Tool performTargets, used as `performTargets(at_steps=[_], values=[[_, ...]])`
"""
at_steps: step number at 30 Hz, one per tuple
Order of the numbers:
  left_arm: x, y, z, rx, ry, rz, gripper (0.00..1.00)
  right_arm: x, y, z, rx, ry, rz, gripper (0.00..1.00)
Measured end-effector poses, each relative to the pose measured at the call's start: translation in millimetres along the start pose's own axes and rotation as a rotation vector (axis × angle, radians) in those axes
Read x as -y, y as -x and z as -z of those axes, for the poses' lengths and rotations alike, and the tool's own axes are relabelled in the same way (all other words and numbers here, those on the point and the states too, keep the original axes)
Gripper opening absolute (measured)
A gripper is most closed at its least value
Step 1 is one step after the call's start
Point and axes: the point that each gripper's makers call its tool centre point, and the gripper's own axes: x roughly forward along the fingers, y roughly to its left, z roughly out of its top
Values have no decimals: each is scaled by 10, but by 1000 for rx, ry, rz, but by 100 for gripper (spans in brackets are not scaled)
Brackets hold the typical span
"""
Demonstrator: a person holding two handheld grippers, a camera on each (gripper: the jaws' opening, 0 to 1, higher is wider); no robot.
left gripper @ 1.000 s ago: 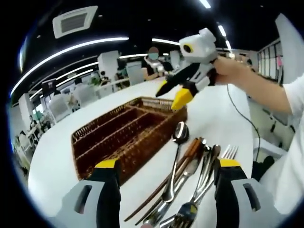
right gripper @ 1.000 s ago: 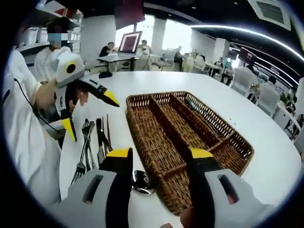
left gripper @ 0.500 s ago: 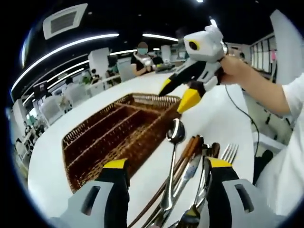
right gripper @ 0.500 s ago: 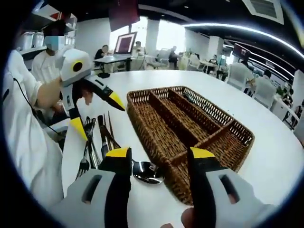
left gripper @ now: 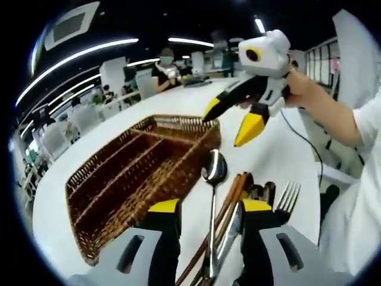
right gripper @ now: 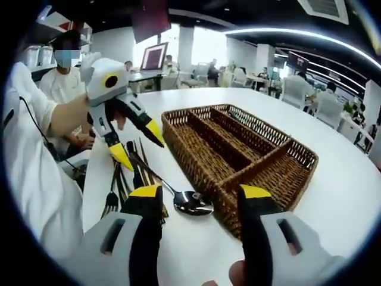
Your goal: Arrange the knives, forks, and spoons in their matching storage slots by inserting each utensil handle-first until every utensil is classified and aligned in the correct compartment
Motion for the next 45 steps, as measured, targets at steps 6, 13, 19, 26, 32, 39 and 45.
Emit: performTargets(at_steps=[6,13,19,26,32,39,45], values=[[9,-137,13,-35,-3,18,29,-19,19,51,-1,-6,1,52],[27,-271,55,-83,10,54,21,-18,33,128,-10,-13,2,53],[42,-357,89,-122,-1,75,17,7,50,156,-14,-16,3,52],[33,-429,111,-156,-3,96,14,37,41,169,-20,-16,-5,52],[46,-485,156,-196,-19,115,10,49,35,193,-23,-18,-9,52],[36,-518,174,-224,-22,130,7,91,29,223,-26,-22,-10,52],[63,-540,177,-231,-27,149,5,111,24,236,-27,-24,-13,52]])
